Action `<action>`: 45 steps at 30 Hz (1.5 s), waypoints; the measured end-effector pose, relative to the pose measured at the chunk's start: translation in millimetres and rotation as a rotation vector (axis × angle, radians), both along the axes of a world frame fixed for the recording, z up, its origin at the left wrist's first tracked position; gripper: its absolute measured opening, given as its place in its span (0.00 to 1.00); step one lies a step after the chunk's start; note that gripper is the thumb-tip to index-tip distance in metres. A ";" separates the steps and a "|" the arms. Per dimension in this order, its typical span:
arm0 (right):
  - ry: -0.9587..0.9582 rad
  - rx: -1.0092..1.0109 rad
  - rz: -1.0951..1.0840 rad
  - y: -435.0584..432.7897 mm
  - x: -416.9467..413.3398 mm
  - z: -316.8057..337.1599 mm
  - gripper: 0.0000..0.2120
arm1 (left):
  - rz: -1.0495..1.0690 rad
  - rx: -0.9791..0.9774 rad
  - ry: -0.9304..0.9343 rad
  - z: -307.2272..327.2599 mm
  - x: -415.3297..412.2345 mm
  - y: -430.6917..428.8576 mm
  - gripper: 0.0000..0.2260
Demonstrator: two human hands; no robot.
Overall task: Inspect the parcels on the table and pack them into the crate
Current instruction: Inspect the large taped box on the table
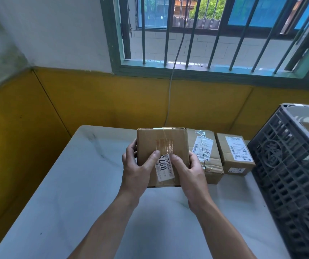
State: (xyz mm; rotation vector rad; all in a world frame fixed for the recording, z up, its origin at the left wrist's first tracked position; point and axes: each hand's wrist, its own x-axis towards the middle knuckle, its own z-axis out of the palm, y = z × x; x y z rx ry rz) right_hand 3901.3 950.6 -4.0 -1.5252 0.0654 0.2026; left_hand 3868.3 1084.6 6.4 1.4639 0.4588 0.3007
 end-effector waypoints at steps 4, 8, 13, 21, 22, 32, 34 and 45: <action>-0.024 -0.024 0.021 1.2 -3.1 1.4 0.27 | -0.037 0.018 -0.019 -0.1 0.4 2.0 0.23; -0.011 0.001 0.043 -0.3 -4.6 -0.5 0.23 | -0.024 -0.002 -0.001 4.6 0.2 3.3 0.20; -0.003 -0.009 -0.018 3.6 -6.1 0.7 0.28 | 0.055 -0.033 0.024 8.3 1.1 -0.7 0.16; -0.007 -0.018 -0.005 5.9 -10.8 6.7 0.31 | 0.043 0.002 0.040 6.4 1.5 -0.2 0.23; -0.002 -0.016 -0.018 6.1 -10.8 7.2 0.30 | 0.041 0.000 0.042 6.1 0.8 0.3 0.23; -0.004 -0.036 -0.030 6.7 -12.2 13.8 0.35 | 0.090 -0.101 0.066 6.1 -4.7 -3.8 0.15; 0.019 -0.014 -0.008 8.3 -13.2 15.9 0.39 | 0.075 -0.087 0.055 6.4 -5.9 -4.5 0.15; 0.094 0.029 0.007 3.1 -9.8 11.3 0.25 | -0.020 -0.134 0.087 6.5 -6.7 1.6 0.20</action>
